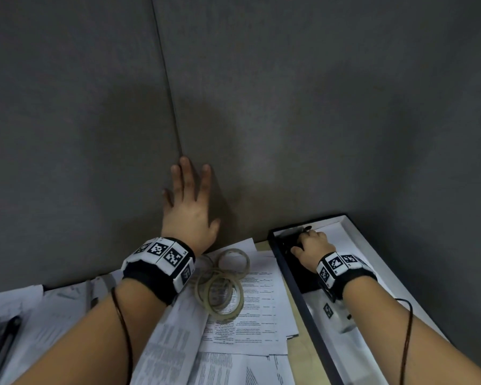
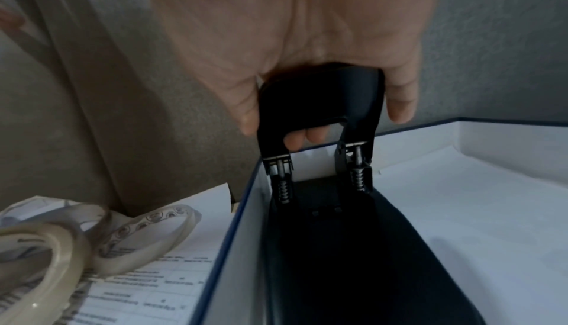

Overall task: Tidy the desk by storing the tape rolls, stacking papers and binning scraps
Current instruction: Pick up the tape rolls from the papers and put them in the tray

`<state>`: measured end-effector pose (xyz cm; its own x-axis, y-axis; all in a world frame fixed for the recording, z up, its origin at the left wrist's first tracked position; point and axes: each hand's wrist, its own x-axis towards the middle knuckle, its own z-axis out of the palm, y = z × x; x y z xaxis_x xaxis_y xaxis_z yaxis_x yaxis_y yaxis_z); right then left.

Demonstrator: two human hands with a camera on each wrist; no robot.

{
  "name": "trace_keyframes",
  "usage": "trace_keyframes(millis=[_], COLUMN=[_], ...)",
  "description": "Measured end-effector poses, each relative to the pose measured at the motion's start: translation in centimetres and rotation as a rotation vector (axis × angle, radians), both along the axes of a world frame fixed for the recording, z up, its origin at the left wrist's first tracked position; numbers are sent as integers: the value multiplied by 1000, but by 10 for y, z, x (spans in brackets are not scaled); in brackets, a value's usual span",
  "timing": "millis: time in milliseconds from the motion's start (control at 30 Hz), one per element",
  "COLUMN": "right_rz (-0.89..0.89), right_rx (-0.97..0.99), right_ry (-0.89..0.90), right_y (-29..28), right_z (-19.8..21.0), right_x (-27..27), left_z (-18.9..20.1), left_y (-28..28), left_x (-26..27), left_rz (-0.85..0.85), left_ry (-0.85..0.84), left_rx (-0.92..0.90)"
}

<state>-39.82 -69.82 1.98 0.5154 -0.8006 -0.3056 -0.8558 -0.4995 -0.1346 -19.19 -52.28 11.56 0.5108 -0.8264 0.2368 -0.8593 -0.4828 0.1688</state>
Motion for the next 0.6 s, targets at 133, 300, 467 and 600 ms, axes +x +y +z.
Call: trace_keyframes(millis=[133,300,467,600], right_rz=[-8,-6,173,333], right_rx=[-40,-228,-102,21], right_ry=[-20,-183,-238,-265], right_y=[1,28,96,156], right_z=[-4,4,-3,-23], right_x=[3,14,45,66], left_z=[1,3,-20,-40], left_y=[6,39,97,143], left_x=[7,23,41,46], left_rz=[-58,-161,-33,98], left_ry=[47,114,242,327], left_rx=[-19,-46,15,76])
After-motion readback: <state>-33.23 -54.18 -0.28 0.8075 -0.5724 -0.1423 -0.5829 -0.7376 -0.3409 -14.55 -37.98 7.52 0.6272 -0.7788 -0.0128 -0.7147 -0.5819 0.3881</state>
